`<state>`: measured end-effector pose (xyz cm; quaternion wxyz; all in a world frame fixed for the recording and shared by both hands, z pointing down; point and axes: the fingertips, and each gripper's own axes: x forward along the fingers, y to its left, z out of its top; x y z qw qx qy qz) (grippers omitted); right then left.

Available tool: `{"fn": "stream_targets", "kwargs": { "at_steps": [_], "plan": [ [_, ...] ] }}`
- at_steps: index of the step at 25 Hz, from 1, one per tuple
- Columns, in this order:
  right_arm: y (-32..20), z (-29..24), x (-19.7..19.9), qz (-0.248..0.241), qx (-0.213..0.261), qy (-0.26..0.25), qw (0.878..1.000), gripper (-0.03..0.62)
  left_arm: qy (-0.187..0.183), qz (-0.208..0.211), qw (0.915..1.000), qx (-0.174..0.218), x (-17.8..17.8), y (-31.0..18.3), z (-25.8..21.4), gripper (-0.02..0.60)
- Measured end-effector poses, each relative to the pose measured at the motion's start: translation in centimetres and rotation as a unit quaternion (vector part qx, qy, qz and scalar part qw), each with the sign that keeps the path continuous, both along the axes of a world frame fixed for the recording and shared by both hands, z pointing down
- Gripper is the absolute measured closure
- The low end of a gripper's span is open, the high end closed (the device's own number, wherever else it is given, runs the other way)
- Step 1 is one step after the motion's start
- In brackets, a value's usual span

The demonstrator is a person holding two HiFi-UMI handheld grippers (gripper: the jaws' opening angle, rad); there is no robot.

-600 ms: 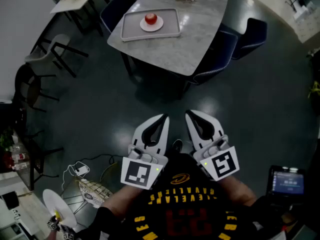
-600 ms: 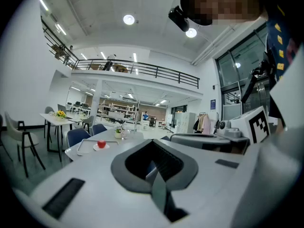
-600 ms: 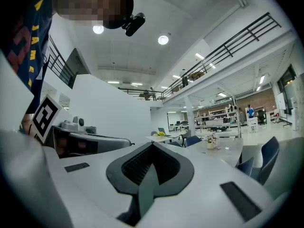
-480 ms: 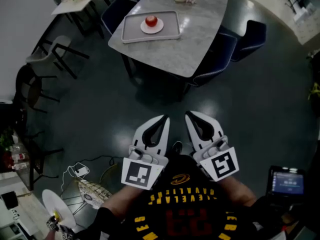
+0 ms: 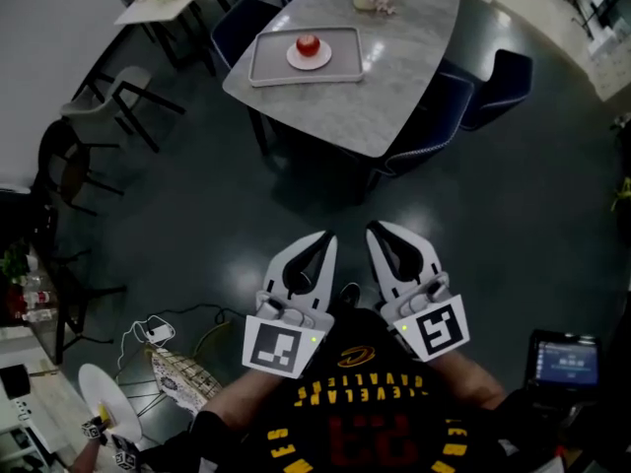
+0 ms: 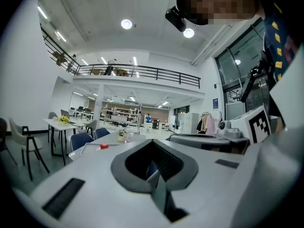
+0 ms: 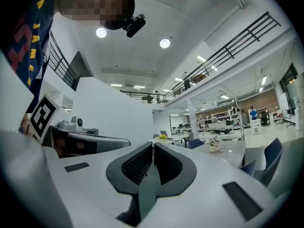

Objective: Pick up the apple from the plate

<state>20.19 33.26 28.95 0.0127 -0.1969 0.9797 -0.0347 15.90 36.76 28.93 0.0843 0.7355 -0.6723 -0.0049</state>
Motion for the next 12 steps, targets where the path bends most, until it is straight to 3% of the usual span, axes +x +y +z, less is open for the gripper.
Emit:
{"fn": "stream_targets", "kwargs": {
  "at_steps": [12],
  "plan": [
    [-1.4, 1.0, -4.4, -0.012, -0.002, 0.014, 1.0, 0.588, 0.01, -0.011, 0.9999, 0.001, -4.3, -1.6, 0.8, 0.58]
  ]
}}
